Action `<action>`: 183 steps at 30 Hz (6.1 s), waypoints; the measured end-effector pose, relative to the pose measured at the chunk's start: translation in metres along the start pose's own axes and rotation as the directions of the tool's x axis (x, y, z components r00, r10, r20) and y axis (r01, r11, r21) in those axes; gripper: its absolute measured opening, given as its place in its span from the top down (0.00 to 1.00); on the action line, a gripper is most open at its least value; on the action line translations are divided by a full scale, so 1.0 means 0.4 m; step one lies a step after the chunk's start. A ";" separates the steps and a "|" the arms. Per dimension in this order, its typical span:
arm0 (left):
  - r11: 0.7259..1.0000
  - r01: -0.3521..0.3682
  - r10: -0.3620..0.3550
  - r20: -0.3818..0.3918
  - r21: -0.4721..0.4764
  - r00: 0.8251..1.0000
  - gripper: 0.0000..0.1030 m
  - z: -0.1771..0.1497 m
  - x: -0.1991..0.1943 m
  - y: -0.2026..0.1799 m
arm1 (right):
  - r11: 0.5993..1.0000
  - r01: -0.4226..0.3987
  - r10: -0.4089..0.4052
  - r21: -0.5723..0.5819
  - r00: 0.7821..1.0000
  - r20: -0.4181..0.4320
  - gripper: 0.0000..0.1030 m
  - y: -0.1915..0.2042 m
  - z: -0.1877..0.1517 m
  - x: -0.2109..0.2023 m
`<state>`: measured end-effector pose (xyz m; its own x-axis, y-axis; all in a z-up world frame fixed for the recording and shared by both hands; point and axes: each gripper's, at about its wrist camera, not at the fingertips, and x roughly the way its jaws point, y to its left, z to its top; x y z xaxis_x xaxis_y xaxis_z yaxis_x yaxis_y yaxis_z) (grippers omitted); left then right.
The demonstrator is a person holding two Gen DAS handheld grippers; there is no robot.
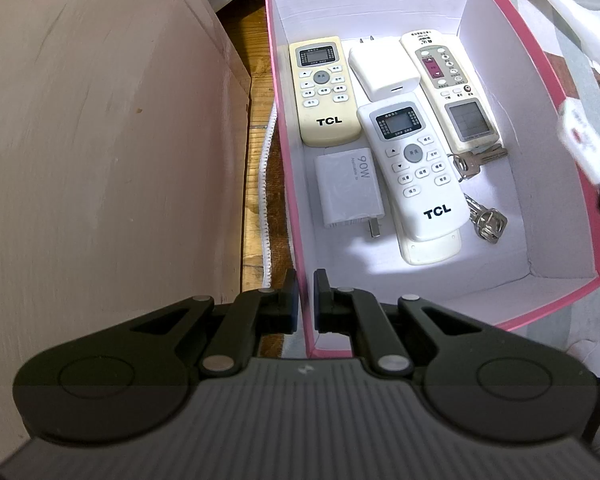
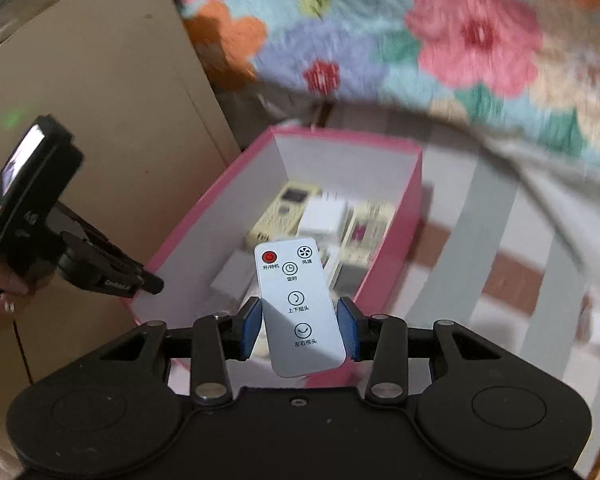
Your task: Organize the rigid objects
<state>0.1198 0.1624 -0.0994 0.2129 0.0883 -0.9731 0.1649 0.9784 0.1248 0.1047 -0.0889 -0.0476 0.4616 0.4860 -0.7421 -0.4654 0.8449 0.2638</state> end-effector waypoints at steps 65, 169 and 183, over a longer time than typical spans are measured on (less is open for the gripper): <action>1.000 0.012 -0.012 0.003 0.004 1.000 0.94 -0.001 -0.003 0.004 | 0.836 0.539 -0.548 0.100 0.825 0.136 0.23 -0.560 -0.149 0.083; 0.992 0.024 -0.014 0.081 -0.122 0.997 0.07 -0.149 -0.364 -0.297 | 0.921 0.345 -0.323 0.181 0.936 -0.140 0.09 -0.046 -0.106 -0.348; 0.990 -0.016 0.027 0.079 -0.137 0.997 0.07 -0.150 -0.362 -0.293 | 0.908 0.370 -0.340 0.195 0.925 -0.171 0.09 -0.031 -0.114 -0.342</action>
<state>0.0120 0.0460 0.0152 0.2926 0.1001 -0.9510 0.0276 0.9932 0.1130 0.0129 -0.1761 0.0223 0.4555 0.1241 -0.8816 -0.1051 0.9908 0.0852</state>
